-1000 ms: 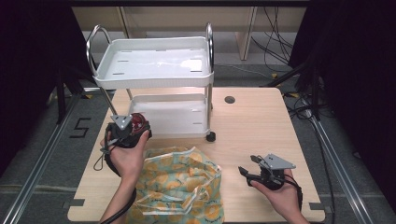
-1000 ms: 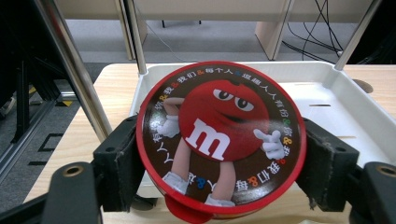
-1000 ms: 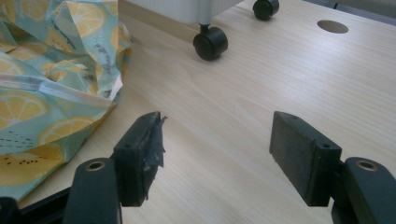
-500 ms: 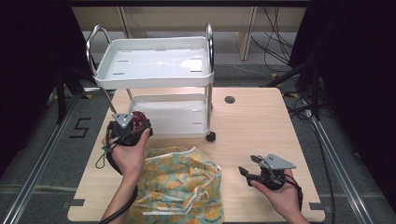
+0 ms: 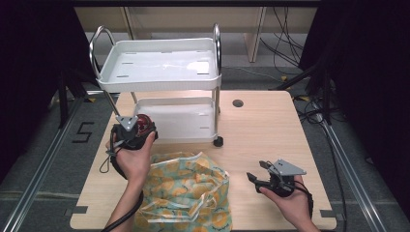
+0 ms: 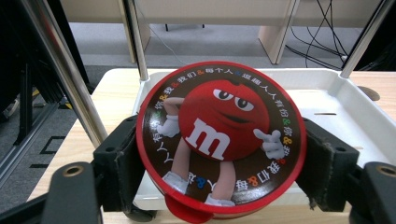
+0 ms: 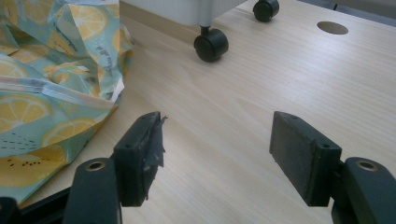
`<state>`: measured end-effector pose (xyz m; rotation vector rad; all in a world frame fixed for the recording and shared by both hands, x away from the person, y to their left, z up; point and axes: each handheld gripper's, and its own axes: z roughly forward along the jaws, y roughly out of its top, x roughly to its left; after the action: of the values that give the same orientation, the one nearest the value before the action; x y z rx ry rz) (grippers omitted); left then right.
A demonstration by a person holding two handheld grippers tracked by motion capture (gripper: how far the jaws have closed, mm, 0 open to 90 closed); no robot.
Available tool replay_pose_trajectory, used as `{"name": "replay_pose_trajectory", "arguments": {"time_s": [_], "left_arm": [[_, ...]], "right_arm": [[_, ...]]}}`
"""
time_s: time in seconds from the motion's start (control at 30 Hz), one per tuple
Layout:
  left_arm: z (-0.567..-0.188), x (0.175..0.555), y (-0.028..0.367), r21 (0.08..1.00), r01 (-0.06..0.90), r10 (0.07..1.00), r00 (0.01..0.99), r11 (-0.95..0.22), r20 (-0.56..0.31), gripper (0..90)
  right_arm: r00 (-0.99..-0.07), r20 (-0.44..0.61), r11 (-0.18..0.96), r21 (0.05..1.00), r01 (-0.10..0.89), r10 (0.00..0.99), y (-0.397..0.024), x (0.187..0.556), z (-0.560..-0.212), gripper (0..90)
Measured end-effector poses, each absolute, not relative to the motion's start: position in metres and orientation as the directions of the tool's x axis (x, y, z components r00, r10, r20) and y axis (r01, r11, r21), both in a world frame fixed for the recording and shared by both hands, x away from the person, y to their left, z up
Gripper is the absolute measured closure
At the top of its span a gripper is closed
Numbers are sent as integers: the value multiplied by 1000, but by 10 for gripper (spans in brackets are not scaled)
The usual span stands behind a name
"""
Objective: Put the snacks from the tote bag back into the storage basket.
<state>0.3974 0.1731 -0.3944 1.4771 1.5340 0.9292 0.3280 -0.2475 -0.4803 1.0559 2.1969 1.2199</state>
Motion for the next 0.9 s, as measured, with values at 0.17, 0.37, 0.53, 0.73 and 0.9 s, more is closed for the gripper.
{"name": "replay_pose_trajectory", "arguments": {"time_s": [0.17, 0.37, 0.53, 0.73, 0.9], "left_arm": [[-397, 400, 173, 906, 419, 998, 0, 63, -69, 255], [-399, 401, 173, 905, 420, 997, -2, 65, -71, 255], [-401, 403, 174, 903, 423, 997, -13, 69, -70, 255], [-402, 404, 174, 902, 427, 997, -21, 71, -69, 255], [-402, 405, 172, 901, 429, 998, -25, 69, -64, 255]], "right_arm": [[-633, -17, 341, 854, 394, 774, -249, 330, -481, 354], [-630, 2, 330, 850, 411, 777, -247, 329, -481, 353], [-644, -22, 351, 852, 388, 765, -248, 332, -481, 353], [-640, 4, 335, 850, 407, 768, -245, 332, -481, 354], [-658, -25, 357, 855, 376, 752, -243, 336, -482, 353]]}}
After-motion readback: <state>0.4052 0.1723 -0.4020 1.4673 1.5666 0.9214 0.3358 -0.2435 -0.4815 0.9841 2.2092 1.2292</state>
